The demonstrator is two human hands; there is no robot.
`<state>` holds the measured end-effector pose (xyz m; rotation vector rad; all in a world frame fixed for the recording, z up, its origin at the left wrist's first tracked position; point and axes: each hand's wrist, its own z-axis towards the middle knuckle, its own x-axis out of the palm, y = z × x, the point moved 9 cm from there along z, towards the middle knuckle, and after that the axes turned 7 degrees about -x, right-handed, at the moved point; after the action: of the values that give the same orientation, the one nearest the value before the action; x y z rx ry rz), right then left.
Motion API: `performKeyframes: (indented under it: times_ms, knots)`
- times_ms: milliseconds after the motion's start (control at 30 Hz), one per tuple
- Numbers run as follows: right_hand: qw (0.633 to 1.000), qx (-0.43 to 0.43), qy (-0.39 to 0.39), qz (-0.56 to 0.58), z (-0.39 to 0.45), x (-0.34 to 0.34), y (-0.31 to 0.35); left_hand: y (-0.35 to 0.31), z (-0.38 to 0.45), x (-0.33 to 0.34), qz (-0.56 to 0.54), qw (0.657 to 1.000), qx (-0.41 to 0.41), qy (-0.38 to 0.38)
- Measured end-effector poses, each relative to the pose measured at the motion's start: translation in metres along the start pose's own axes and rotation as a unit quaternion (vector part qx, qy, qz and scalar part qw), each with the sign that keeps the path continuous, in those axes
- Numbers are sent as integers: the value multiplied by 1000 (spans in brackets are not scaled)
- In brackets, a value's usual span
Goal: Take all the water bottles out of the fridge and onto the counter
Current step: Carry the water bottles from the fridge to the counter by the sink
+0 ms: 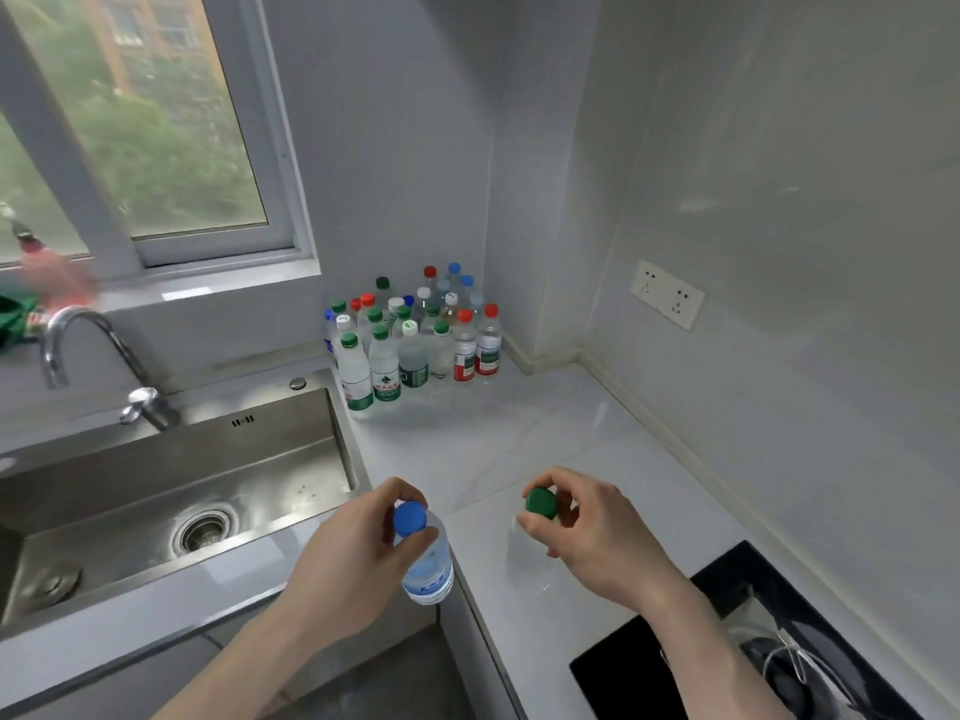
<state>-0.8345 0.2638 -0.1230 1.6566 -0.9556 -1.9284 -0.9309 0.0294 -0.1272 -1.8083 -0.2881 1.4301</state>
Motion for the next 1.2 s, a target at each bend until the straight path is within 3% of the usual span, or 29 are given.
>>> performKeyframes:
  times_ms: [267,767,1200]
  knots:
    - [999,-6,-6,45,75,2,5,16,64,-20,8,1000,-7,-8]
    - [994,74,-70,36,179,24,-17,68,218,-41,7,999,32,34]
    - [984,134,-96,67,224,62,-34,122,323,-32,115,990,42,64]
